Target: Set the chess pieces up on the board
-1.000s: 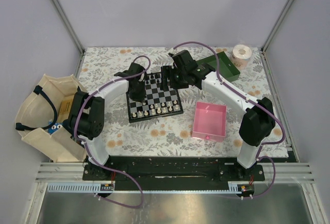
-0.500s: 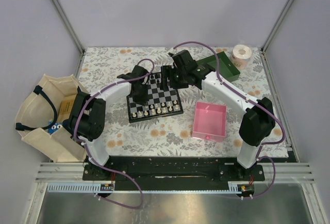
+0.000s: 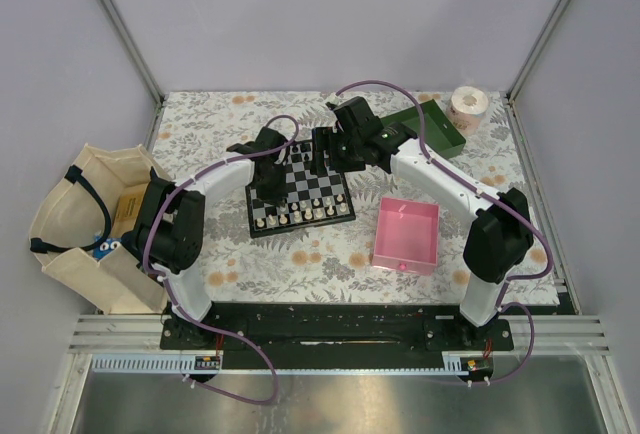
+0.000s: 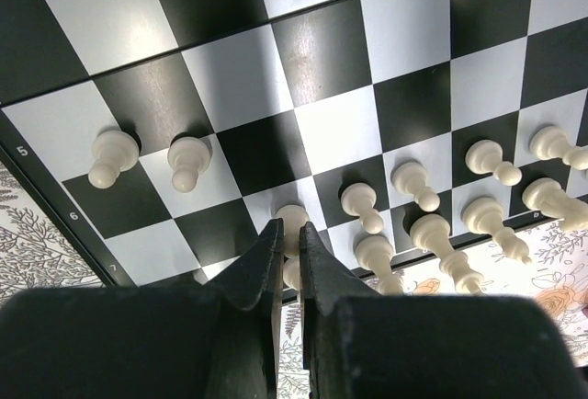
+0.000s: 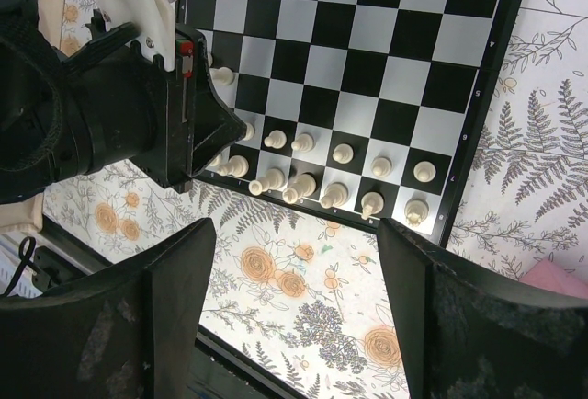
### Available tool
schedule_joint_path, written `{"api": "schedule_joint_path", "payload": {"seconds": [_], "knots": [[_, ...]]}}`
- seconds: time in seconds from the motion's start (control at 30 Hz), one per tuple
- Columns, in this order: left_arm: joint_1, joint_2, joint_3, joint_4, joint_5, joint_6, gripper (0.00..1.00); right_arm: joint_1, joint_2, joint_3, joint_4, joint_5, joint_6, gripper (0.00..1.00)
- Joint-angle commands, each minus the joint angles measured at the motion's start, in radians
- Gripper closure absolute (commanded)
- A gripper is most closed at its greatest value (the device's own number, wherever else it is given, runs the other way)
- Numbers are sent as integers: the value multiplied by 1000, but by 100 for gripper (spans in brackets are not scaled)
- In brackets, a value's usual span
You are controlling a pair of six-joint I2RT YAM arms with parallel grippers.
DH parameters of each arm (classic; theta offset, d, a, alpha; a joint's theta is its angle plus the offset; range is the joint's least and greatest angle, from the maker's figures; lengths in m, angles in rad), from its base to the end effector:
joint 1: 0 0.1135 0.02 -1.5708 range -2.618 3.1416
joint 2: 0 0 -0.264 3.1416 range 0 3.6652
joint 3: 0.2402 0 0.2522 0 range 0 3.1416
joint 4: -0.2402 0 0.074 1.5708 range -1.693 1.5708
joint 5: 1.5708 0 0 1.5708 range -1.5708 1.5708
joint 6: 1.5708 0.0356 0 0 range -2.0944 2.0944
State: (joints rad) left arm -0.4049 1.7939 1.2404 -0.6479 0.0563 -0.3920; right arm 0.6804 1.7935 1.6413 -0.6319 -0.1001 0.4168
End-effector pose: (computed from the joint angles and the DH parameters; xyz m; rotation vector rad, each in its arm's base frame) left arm 0.3282 -0.1428 0.1911 0.0329 2.8096 -0.2766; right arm 0.3141 0.2588 0.3159 -0.3718 2.4177 0.6338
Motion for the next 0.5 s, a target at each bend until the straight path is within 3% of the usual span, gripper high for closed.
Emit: {"api": "schedule_joint_path", "payload": {"seconds": [0.0,0.17,0.47], "knots": [[-3,-44,-2,-10,-15,-5,100,-7,-2,11,29,-20,2,20],[-3,-36,-12,14,4,-2,94,-7,1,14,29,-26,4,20],[-3,-51,14,14,-7,-15,62,-5,0,15,28,-24,0,20]]}}
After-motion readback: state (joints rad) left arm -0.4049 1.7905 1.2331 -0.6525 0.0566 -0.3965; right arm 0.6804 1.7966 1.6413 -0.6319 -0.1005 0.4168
